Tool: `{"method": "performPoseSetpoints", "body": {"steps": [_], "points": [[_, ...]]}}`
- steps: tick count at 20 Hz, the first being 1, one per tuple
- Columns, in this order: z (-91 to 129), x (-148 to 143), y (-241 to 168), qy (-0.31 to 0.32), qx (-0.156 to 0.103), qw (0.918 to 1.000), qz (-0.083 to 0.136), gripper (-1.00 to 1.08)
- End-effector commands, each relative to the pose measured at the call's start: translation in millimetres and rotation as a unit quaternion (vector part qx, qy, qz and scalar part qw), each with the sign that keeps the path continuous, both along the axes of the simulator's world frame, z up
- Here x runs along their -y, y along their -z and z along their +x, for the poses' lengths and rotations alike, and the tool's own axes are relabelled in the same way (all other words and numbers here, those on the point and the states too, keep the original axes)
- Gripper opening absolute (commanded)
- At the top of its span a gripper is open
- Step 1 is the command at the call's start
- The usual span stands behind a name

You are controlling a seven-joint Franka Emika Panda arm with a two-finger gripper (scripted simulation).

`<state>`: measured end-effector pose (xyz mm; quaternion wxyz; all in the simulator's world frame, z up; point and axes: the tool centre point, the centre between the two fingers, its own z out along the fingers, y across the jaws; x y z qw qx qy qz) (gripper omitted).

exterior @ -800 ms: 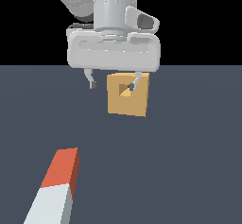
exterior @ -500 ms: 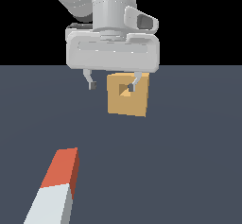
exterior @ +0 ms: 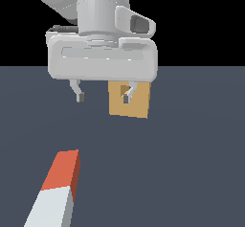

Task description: Insert the peg into the horizontal hole in a box.

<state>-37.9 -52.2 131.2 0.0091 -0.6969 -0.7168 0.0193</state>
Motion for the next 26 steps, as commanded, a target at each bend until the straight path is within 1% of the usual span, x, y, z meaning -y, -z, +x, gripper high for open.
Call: {"method": "performPoseSetpoints", "body": {"steps": [1,9,15,21,26], "points": [[-7,17,6,-0.007,0.002,1.0,0.001,1.0],[-29,85,30,-0.039,0.01,0.9992,0.004,1.0],[-40,130,46,-0.059,0.015,0.9981,0.006,1.0],[-44,159,57,-0.072,0.018,0.9972,0.008,1.0],[-46,172,62,-0.078,0.019,0.9967,0.009,1.0]]}}
